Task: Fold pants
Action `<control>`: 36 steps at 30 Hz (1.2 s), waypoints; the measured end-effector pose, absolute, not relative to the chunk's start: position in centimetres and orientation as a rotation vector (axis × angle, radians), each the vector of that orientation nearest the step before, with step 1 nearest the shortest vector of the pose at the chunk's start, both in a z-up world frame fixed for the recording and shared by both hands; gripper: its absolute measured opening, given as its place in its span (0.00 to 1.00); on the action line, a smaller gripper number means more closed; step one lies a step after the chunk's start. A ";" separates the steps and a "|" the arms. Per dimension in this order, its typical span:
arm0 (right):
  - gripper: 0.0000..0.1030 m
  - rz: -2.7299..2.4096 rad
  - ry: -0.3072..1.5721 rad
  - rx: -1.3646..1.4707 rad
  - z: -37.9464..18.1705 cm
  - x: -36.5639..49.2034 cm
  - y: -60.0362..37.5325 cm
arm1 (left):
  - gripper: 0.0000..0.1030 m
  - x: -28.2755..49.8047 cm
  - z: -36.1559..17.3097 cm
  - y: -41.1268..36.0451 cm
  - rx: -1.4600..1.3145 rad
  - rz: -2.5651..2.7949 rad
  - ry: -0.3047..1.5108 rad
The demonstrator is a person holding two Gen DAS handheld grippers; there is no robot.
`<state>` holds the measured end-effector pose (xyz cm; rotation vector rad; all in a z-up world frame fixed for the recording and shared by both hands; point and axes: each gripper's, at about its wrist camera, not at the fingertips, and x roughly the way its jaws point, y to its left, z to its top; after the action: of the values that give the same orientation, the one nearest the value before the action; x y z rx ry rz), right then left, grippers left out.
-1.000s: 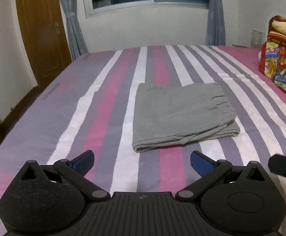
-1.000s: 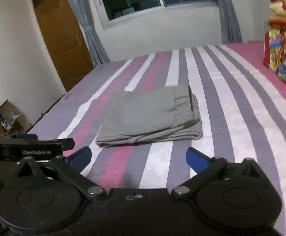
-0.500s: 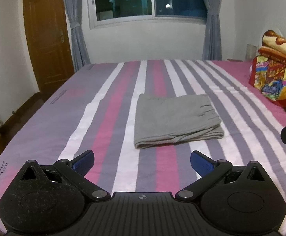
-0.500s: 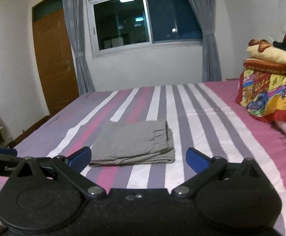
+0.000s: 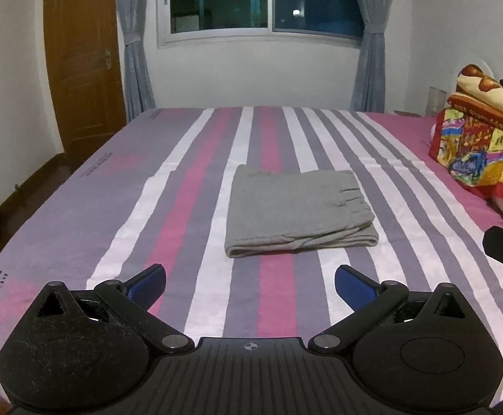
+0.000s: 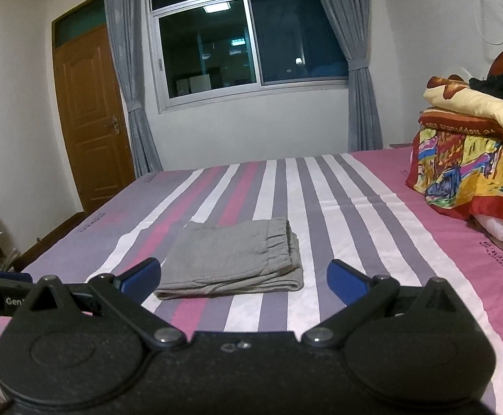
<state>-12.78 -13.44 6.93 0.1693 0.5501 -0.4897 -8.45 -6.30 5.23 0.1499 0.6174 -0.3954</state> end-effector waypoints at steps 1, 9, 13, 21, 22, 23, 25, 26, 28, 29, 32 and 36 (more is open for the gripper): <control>1.00 -0.489 0.552 0.171 6.9 -12.7 -13.5 | 1.00 -8.4 5.2 -6.3 0.149 -0.396 0.619; 1.00 -0.490 0.551 0.175 6.8 -12.5 -13.2 | 1.00 -8.4 5.0 -6.6 0.160 -0.390 0.627; 1.00 -0.493 0.548 0.178 6.7 -12.9 -13.2 | 1.00 -8.3 4.9 -6.6 0.160 -0.387 0.628; 1.00 -0.502 0.556 0.177 6.5 -12.8 -13.2 | 1.00 -8.5 4.8 -6.9 0.173 -0.384 0.625; 1.00 -0.503 0.556 0.175 6.5 -12.8 -13.3 | 1.00 -8.5 4.8 -7.0 0.175 -0.383 0.625; 1.00 -0.503 0.556 0.173 6.5 -12.8 -13.3 | 1.00 -8.5 4.8 -7.0 0.176 -0.383 0.625; 1.00 -0.506 0.557 0.172 6.5 -12.7 -13.2 | 1.00 -8.5 4.8 -7.1 0.178 -0.386 0.628; 1.00 -0.508 0.558 0.175 6.5 -12.7 -13.3 | 1.00 -8.6 4.8 -7.1 0.179 -0.386 0.628; 1.00 -0.508 0.560 0.183 6.4 -12.8 -13.4 | 1.00 -8.6 4.8 -7.2 0.180 -0.387 0.627; 1.00 -0.509 0.561 0.184 6.3 -12.8 -13.4 | 1.00 -8.6 4.8 -7.2 0.180 -0.385 0.626; 1.00 -0.507 0.563 0.187 6.4 -12.8 -13.2 | 1.00 -8.6 4.8 -7.2 0.180 -0.385 0.627; 1.00 -0.507 0.564 0.188 6.4 -12.6 -13.2 | 1.00 -8.6 4.8 -7.2 0.183 -0.386 0.629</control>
<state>-12.60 -13.25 6.37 0.1879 0.5645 -0.5073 -8.65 -7.23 4.78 0.1826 0.6291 -0.3864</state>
